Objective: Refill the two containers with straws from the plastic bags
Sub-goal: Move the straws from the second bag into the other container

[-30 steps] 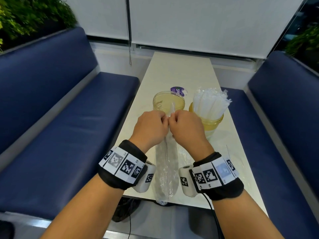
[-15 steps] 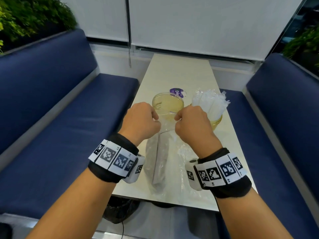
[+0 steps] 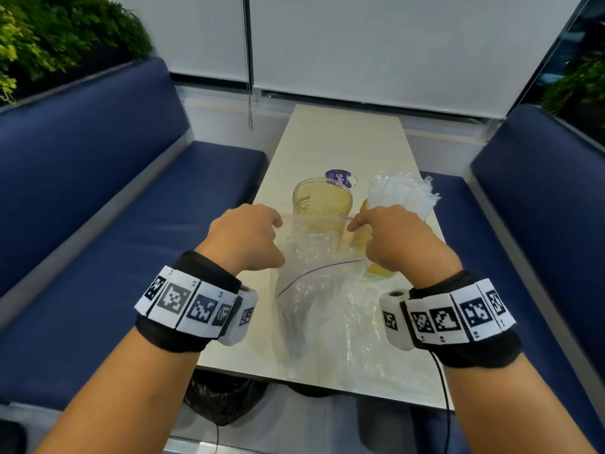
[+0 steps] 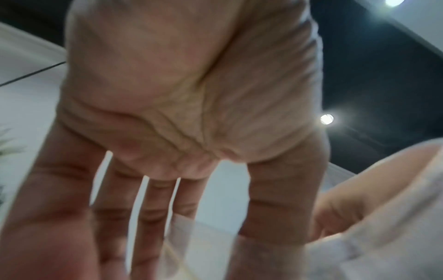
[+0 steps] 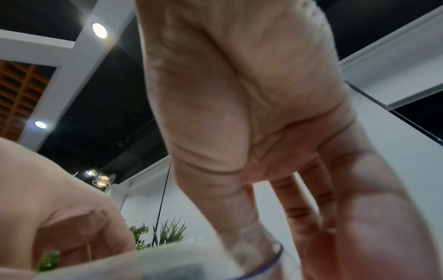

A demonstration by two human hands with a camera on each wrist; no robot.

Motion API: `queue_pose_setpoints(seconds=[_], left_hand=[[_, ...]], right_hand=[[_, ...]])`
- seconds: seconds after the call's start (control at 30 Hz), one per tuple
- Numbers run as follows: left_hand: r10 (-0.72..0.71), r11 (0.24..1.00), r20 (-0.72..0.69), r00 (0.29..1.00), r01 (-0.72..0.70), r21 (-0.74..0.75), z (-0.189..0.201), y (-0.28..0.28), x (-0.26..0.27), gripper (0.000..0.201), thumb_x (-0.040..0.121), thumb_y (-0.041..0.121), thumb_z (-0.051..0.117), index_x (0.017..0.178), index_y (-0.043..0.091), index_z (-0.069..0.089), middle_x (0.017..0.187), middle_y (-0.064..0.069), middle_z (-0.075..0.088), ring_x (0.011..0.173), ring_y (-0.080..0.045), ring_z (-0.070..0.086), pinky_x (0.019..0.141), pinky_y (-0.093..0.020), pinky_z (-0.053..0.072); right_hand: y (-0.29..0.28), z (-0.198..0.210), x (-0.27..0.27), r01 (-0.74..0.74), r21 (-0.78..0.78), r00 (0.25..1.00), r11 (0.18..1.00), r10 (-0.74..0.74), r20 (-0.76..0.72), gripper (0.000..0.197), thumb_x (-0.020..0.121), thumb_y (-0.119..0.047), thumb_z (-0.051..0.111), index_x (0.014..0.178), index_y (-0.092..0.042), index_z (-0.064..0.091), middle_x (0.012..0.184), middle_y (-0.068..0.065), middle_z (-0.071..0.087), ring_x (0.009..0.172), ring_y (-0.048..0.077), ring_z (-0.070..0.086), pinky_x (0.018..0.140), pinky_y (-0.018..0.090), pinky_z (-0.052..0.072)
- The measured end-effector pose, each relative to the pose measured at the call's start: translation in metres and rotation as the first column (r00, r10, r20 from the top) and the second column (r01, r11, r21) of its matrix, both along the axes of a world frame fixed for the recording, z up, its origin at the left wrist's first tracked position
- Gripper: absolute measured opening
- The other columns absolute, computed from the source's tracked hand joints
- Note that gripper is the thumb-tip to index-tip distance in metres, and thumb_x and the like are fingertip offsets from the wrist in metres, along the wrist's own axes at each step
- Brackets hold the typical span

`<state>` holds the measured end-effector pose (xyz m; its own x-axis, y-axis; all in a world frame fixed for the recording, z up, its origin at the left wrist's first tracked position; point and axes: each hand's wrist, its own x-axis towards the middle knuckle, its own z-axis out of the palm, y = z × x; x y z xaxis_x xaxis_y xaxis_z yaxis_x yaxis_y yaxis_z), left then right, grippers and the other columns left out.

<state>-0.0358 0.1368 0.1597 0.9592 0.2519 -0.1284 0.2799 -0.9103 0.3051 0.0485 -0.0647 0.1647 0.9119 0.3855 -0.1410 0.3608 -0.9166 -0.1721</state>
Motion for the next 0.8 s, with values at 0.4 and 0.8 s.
queue_pose_setpoints(seconds=[0.4, 0.8], left_hand=[[-0.061, 0.998, -0.043, 0.997, 0.061, -0.002, 0.006, 0.019, -0.014, 0.058, 0.082, 0.002, 0.053, 0.126, 0.038, 0.065, 0.084, 0.027, 0.051, 0.076, -0.006, 0.050, 0.065, -0.023, 0.041], [-0.039, 0.956, 0.084, 0.996, 0.062, -0.288, -0.026, 0.019, -0.008, 0.056, 0.080, 0.010, 0.060, 0.132, 0.027, 0.061, 0.124, 0.014, 0.063, 0.088, -0.010, 0.052, 0.082, -0.026, 0.046]], right_hand=[[-0.021, 0.003, 0.007, -0.150, -0.150, 0.988, 0.977, 0.144, -0.048, 0.073, 0.082, 0.003, 0.067, 0.134, -0.046, 0.056, 0.106, -0.005, 0.051, 0.096, 0.019, 0.056, 0.074, 0.030, 0.051], [0.059, -0.018, -0.024, -0.458, -0.277, 0.843, 0.845, 0.512, 0.168, 0.062, 0.092, -0.072, 0.044, 0.140, -0.034, 0.051, 0.124, 0.001, 0.059, 0.105, 0.027, 0.063, 0.072, 0.035, 0.039]])
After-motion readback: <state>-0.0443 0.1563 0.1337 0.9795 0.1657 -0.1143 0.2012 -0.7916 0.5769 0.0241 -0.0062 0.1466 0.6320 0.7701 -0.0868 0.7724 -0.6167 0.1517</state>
